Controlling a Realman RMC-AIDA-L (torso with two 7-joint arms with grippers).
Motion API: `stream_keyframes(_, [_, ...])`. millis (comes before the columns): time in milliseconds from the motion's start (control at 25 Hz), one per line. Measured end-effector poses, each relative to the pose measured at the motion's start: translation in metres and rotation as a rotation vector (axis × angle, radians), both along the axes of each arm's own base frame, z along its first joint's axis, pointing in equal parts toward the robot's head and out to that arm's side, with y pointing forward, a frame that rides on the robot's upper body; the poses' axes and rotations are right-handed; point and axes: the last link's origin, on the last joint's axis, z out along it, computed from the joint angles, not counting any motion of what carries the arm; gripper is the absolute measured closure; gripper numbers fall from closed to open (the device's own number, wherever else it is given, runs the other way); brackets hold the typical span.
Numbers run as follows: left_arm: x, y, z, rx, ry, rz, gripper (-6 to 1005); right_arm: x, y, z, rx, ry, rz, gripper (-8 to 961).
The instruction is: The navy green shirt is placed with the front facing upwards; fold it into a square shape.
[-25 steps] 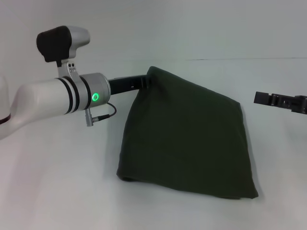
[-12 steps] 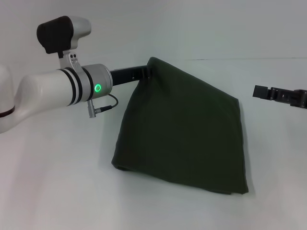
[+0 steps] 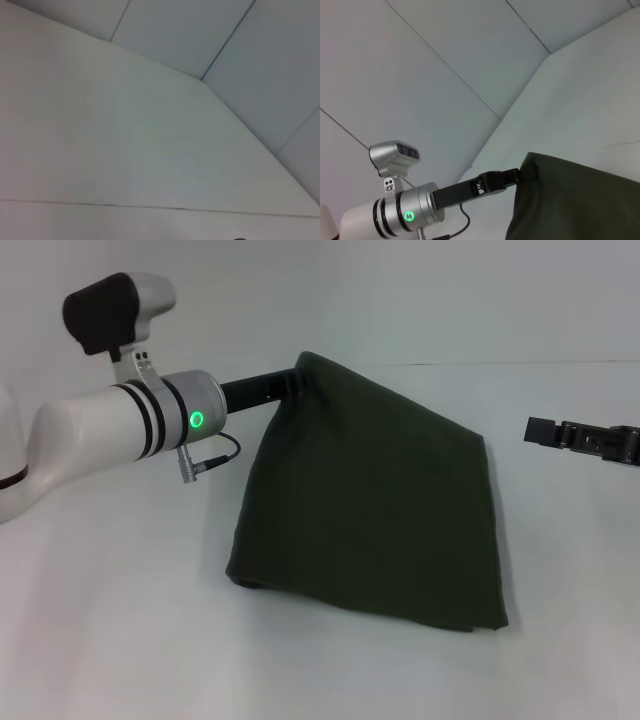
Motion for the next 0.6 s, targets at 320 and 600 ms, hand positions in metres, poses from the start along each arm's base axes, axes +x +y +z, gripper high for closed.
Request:
stream_keyframes(320, [-0.011, 0.001, 0.005, 0.045, -0.064, 0.082, 971, -0.001, 0.000, -0.002, -0.005, 0.001, 0.000, 39])
stream_keyframes(600, [-0.025, -0.001, 0.010, 0.089, -0.104, 0.149, 971, -0.001, 0.001, -0.003, -0.008, 0.000, 0.000, 38])
